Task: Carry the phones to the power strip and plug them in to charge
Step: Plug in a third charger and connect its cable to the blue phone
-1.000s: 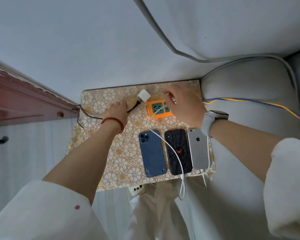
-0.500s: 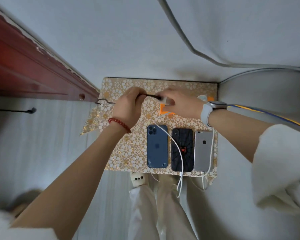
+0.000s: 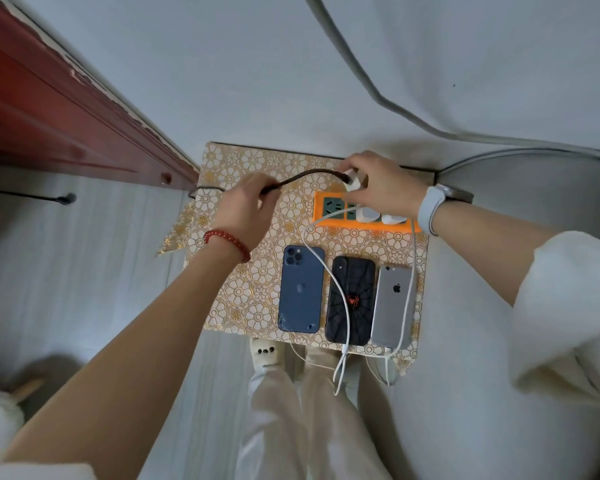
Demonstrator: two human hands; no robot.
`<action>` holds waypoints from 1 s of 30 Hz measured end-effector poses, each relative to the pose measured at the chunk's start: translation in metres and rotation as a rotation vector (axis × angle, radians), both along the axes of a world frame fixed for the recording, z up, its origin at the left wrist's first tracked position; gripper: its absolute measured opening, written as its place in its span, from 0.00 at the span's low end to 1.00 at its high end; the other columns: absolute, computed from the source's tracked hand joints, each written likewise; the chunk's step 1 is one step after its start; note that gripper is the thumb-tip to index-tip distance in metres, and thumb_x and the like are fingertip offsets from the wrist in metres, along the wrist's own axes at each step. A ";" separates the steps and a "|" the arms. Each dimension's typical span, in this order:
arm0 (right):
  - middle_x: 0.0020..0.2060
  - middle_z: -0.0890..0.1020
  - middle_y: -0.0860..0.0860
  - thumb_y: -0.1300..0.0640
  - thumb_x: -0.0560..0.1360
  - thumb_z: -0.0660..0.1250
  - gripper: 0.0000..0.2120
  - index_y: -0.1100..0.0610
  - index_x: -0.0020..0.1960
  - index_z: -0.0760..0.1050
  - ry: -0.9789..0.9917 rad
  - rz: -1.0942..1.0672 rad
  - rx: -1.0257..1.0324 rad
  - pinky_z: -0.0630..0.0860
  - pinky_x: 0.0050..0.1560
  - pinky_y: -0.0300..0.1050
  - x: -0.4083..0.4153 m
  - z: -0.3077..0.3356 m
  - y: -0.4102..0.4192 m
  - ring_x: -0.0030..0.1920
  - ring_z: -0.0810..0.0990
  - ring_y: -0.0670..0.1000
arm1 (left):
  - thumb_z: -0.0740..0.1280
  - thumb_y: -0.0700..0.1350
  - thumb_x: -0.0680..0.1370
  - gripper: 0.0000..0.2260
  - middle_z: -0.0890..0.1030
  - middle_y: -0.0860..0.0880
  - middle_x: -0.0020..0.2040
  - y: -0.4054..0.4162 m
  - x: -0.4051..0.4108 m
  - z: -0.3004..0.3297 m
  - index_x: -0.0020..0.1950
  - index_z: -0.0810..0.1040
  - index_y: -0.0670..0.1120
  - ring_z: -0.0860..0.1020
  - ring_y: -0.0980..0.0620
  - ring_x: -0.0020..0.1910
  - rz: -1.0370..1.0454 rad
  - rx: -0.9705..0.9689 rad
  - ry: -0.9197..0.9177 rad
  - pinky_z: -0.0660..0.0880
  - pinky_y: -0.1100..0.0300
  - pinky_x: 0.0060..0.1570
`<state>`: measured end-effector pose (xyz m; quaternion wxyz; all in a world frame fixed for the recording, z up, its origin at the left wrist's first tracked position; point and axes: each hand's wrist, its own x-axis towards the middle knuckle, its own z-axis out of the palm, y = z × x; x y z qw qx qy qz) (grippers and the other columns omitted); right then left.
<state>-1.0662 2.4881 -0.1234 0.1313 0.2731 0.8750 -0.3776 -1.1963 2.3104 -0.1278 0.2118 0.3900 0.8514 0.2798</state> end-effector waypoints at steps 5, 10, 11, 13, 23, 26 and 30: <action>0.61 0.67 0.58 0.61 0.72 0.68 0.22 0.56 0.64 0.67 -0.003 -0.020 -0.028 0.70 0.51 0.42 0.001 -0.005 0.001 0.52 0.72 0.49 | 0.62 0.41 0.77 0.10 0.80 0.40 0.45 -0.018 -0.008 -0.002 0.54 0.79 0.41 0.76 0.44 0.43 0.099 -0.022 0.034 0.71 0.58 0.43; 0.53 0.77 0.57 0.63 0.70 0.68 0.19 0.58 0.61 0.71 -0.037 0.016 -0.006 0.74 0.51 0.48 -0.001 -0.005 -0.003 0.50 0.77 0.56 | 0.63 0.41 0.77 0.10 0.79 0.40 0.39 -0.006 0.003 0.011 0.54 0.80 0.42 0.74 0.45 0.36 0.129 0.082 0.072 0.72 0.55 0.37; 0.50 0.79 0.57 0.63 0.69 0.68 0.17 0.58 0.58 0.72 -0.029 0.004 0.001 0.75 0.50 0.49 0.000 -0.004 -0.004 0.48 0.78 0.56 | 0.62 0.41 0.77 0.10 0.79 0.40 0.40 -0.004 0.004 0.012 0.55 0.79 0.41 0.74 0.45 0.36 0.130 0.085 0.071 0.73 0.55 0.37; 0.46 0.81 0.57 0.62 0.69 0.68 0.13 0.60 0.54 0.74 -0.002 -0.034 0.027 0.76 0.47 0.51 0.002 -0.005 -0.007 0.44 0.79 0.55 | 0.62 0.41 0.77 0.10 0.79 0.39 0.40 -0.002 0.005 0.013 0.56 0.79 0.42 0.75 0.44 0.37 0.138 0.083 0.071 0.74 0.53 0.38; 0.53 0.78 0.57 0.54 0.68 0.71 0.19 0.52 0.58 0.72 -0.110 -0.103 0.199 0.74 0.51 0.52 0.013 -0.025 -0.021 0.53 0.76 0.59 | 0.61 0.43 0.77 0.11 0.77 0.44 0.40 0.004 0.005 0.010 0.55 0.79 0.44 0.71 0.48 0.38 0.160 0.017 0.097 0.68 0.59 0.39; 0.52 0.79 0.57 0.49 0.67 0.71 0.21 0.51 0.58 0.72 -0.126 -0.092 0.225 0.73 0.52 0.52 0.013 -0.026 -0.022 0.54 0.75 0.59 | 0.61 0.44 0.77 0.10 0.74 0.47 0.39 0.005 0.005 0.009 0.55 0.79 0.45 0.71 0.49 0.38 0.162 0.005 0.103 0.66 0.60 0.38; 0.51 0.79 0.57 0.50 0.68 0.70 0.19 0.52 0.56 0.72 -0.121 -0.105 0.228 0.72 0.50 0.50 0.013 -0.026 -0.025 0.54 0.75 0.58 | 0.61 0.44 0.77 0.10 0.78 0.43 0.42 0.005 0.005 0.008 0.54 0.80 0.45 0.71 0.48 0.39 0.150 0.001 0.094 0.68 0.60 0.39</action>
